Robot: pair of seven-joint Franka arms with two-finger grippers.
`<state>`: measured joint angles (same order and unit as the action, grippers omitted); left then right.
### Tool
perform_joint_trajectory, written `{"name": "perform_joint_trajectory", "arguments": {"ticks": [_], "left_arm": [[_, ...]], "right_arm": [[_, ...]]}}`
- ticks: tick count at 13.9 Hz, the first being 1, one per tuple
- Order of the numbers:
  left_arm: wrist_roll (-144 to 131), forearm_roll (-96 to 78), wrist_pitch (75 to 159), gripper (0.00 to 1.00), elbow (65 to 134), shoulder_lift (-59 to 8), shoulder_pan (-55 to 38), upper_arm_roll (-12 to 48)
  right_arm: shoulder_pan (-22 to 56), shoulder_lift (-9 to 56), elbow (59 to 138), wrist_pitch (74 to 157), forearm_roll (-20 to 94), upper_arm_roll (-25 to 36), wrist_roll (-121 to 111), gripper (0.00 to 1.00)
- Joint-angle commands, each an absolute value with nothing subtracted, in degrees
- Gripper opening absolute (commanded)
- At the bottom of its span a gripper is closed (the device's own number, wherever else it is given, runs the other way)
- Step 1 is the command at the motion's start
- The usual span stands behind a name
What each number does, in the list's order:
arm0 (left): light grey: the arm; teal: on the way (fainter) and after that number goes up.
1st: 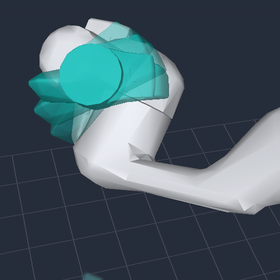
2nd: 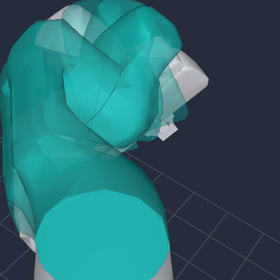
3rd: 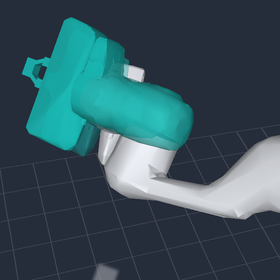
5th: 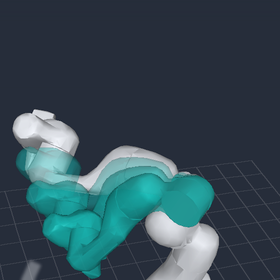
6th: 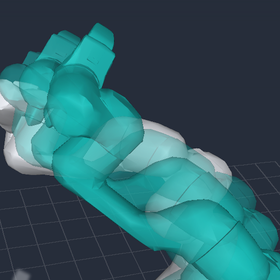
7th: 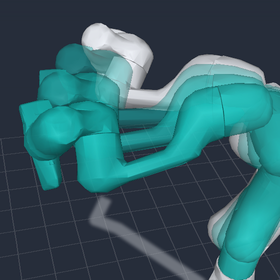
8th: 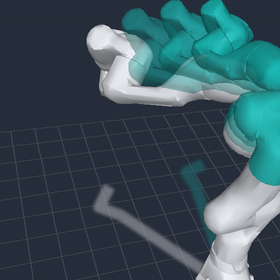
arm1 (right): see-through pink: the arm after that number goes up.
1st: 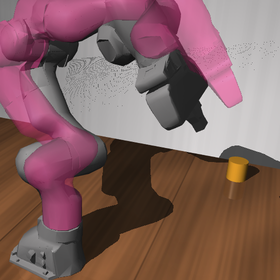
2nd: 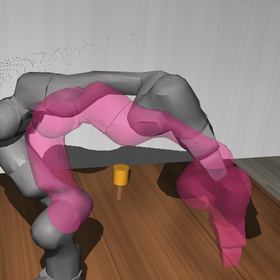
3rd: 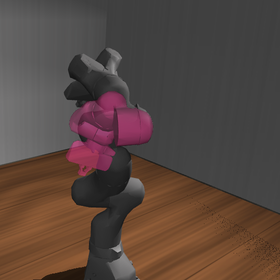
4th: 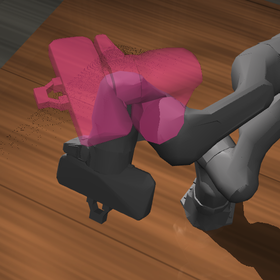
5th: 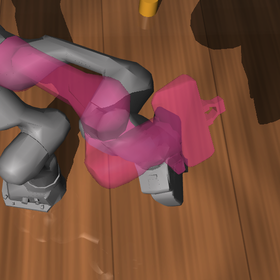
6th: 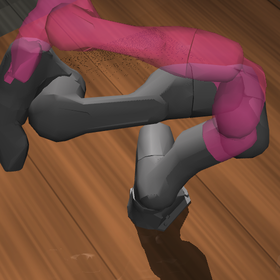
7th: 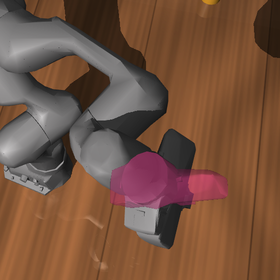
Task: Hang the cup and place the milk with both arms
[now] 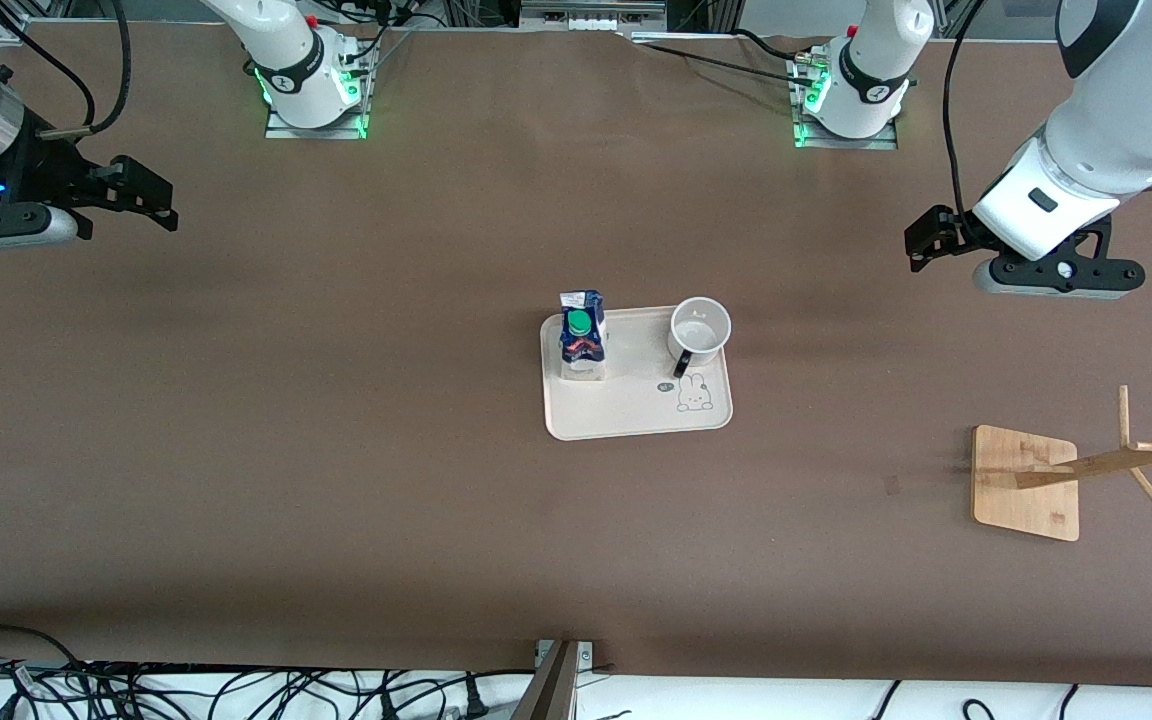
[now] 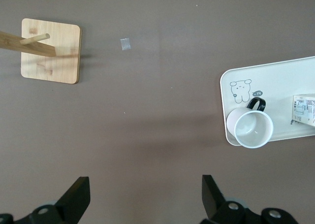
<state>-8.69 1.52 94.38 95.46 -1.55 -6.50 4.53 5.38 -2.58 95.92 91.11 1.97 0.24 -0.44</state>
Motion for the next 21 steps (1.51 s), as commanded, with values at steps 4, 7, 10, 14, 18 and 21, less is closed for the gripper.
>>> {"name": "perform_joint_trajectory", "arguments": {"ticks": [4,7,10,14,18,21], "left_arm": [[-9.1,0.9,92.8,1.00,93.4,-2.3,-6.4,4.7],[-9.2,0.9,92.8,1.00,93.4,-2.3,-6.4,4.7],[-9.1,0.9,92.8,1.00,93.4,-2.3,-6.4,4.7],[-9.2,0.9,92.8,1.00,93.3,-2.3,-6.4,4.7],[-9.2,0.9,92.8,1.00,93.4,-2.3,-6.4,4.7],[-9.2,0.9,92.8,1.00,93.4,-2.3,-6.4,4.7]], "right_arm": [[5.1,-1.9,94.4,90.4,2.8,0.0,-1.1,1.00],[5.1,-1.9,94.4,90.5,2.8,0.0,-1.1,1.00],[5.0,-1.9,94.4,90.7,2.4,0.1,-1.1,1.00],[4.7,-1.9,94.3,90.8,1.2,0.3,-1.1,1.00],[4.9,-1.9,94.3,91.8,2.0,0.4,-1.0,1.00],[5.1,-1.8,91.9,91.8,2.2,0.0,-1.2,1.00]]}}
